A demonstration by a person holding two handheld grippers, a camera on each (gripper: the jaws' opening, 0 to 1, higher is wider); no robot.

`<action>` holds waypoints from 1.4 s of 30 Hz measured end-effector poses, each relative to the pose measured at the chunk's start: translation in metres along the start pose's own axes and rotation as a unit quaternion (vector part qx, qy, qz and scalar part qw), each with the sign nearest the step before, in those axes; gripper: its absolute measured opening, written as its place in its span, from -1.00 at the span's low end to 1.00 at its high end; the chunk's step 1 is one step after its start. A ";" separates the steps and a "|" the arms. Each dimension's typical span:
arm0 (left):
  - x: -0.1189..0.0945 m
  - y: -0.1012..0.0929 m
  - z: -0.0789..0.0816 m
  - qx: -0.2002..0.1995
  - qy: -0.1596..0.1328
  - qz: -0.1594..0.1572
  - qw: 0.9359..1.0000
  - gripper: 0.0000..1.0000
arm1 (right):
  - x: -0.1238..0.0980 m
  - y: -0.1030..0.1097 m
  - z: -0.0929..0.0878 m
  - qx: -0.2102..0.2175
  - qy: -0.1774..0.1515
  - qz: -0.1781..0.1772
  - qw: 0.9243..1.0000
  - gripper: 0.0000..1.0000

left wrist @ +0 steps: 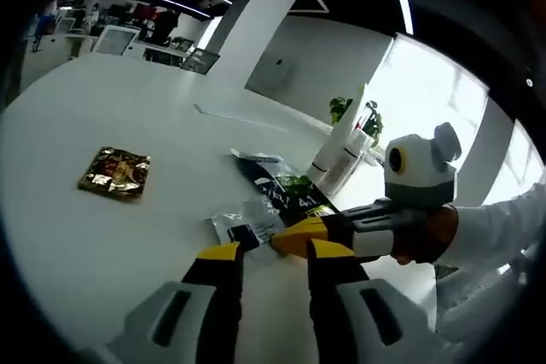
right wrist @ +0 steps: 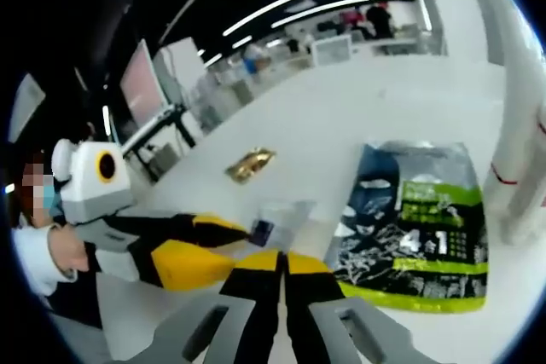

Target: Arrange the skincare products in the storage area until every visible bottle or jar stands upright without overlapping.

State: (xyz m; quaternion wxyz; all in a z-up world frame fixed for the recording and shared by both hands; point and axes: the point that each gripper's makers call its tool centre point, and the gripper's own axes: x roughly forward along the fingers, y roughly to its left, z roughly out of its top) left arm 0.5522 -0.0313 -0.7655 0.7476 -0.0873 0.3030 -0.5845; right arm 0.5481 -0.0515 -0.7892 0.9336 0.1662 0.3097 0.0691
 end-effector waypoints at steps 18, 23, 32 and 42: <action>0.012 0.004 -0.013 0.133 0.054 0.000 0.990 -0.55 | 0.000 -0.006 0.003 -0.019 0.015 0.009 1.000 -1.00; 0.012 0.003 -0.014 0.134 0.058 0.001 0.989 -0.54 | -0.002 -0.006 0.006 -0.061 0.003 0.000 0.998 -1.00; 0.011 0.003 -0.015 0.131 0.062 0.005 0.989 -0.56 | -0.012 -0.003 0.009 -0.128 -0.007 0.004 0.992 -0.79; 0.012 0.003 -0.016 0.134 0.065 0.000 0.989 -0.59 | -0.031 0.003 0.032 -0.147 -0.050 0.010 0.988 -0.89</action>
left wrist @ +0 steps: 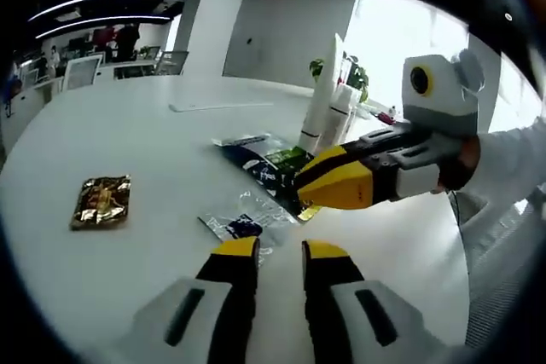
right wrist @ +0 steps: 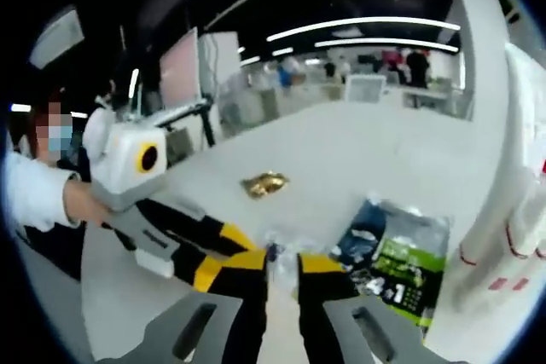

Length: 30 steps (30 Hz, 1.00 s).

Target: Arrange the skincare products in the storage area until every visible bottle or jar stands upright without overlapping.

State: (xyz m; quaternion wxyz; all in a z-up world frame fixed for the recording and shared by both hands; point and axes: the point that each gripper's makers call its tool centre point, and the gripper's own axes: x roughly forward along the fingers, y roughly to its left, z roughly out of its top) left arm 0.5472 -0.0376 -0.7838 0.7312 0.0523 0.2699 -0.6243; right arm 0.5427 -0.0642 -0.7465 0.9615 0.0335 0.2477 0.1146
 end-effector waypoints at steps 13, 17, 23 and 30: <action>-0.004 0.002 -0.003 0.009 0.014 -0.016 1.000 -0.66 | -0.023 -0.014 -0.004 0.012 -0.003 -0.011 1.000 -0.96; -0.005 0.001 -0.004 0.012 0.019 -0.018 1.000 -0.66 | -0.025 -0.014 -0.007 0.015 0.001 -0.011 1.000 -0.96; -0.006 -0.003 -0.003 0.014 0.021 -0.025 0.999 -0.51 | -0.027 -0.012 -0.003 0.007 -0.004 -0.011 1.000 -0.95; -0.010 -0.004 -0.001 0.012 0.028 -0.017 0.999 -0.43 | -0.031 -0.009 0.003 -0.010 -0.009 -0.013 1.000 -0.86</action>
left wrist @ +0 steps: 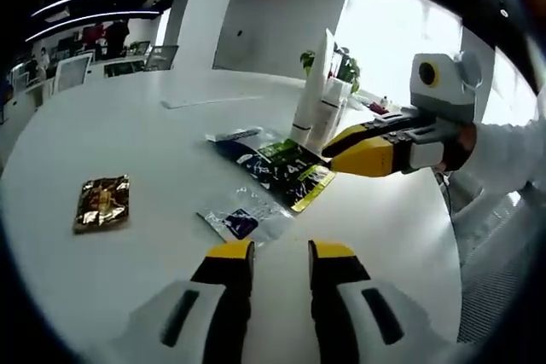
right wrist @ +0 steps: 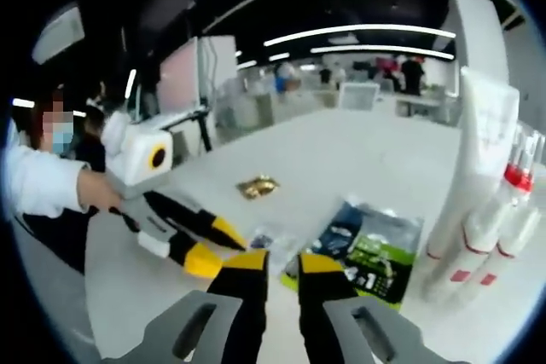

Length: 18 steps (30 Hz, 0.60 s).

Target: Arrange the skincare products in the storage area until every visible bottle or jar stands upright without overlapping.

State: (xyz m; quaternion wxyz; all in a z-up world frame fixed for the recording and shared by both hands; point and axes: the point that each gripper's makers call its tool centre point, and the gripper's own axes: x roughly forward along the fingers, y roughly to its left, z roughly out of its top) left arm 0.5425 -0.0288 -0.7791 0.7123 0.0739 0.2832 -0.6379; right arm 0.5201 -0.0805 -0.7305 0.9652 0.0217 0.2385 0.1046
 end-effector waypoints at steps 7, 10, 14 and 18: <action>-0.009 -0.002 0.007 -0.010 -0.005 0.009 1.000 -0.39 | -0.007 0.004 -0.002 0.000 0.005 0.000 1.000 -0.67; -0.013 -0.005 0.010 -0.024 -0.008 0.009 1.000 -0.39 | -0.012 0.007 -0.002 0.000 0.007 -0.004 1.000 -0.55; -0.017 -0.011 0.012 -0.029 -0.007 0.007 1.000 -0.36 | -0.018 0.014 -0.001 -0.026 0.012 -0.002 1.000 -0.46; -0.022 -0.013 0.014 -0.024 -0.006 0.013 1.000 -0.31 | -0.022 0.025 0.000 -0.002 0.011 0.020 1.000 -0.32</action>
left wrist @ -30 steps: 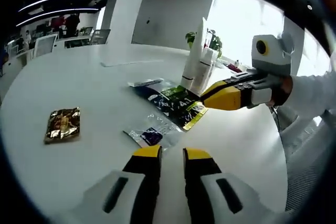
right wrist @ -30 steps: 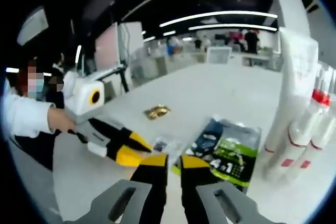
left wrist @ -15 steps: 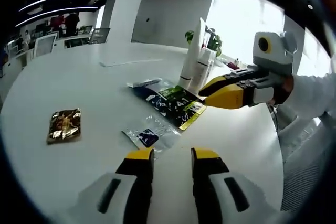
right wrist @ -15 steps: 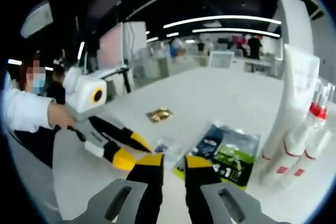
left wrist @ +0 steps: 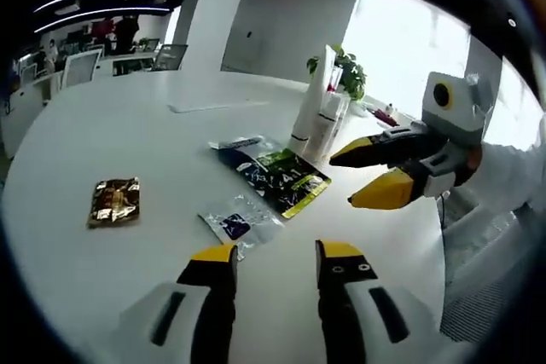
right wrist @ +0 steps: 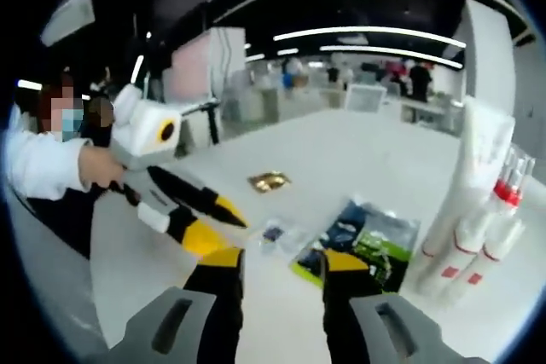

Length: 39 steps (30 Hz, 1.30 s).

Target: Arrange the skincare products in the storage area until every visible bottle or jar stands upright without overlapping.

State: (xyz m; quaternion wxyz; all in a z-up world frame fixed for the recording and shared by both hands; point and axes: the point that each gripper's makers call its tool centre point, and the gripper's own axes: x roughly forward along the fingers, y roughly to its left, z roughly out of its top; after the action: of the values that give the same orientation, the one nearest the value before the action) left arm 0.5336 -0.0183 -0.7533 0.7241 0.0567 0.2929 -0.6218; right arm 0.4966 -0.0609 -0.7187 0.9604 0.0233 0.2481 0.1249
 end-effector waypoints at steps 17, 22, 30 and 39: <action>-0.023 -0.010 0.004 0.015 0.002 0.017 1.000 -0.06 | -0.017 0.007 0.004 -0.015 0.010 0.006 1.000 0.07; -0.030 -0.015 0.009 0.025 -0.002 0.019 1.000 0.02 | -0.022 0.011 0.003 -0.025 0.017 0.005 1.000 0.17; -0.047 -0.018 0.010 0.022 -0.005 0.038 0.999 0.15 | -0.033 0.017 0.004 -0.052 0.026 -0.004 0.998 0.30; -0.057 -0.024 0.021 0.017 -0.030 0.046 0.998 0.27 | -0.043 0.018 0.006 -0.048 0.020 -0.013 0.999 0.44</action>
State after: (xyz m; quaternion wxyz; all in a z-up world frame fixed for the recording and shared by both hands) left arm 0.5152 0.0166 -0.7012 0.7593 0.0641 0.2577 -0.5941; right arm 0.4595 -0.0544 -0.6915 0.9569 -0.0288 0.2611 0.1243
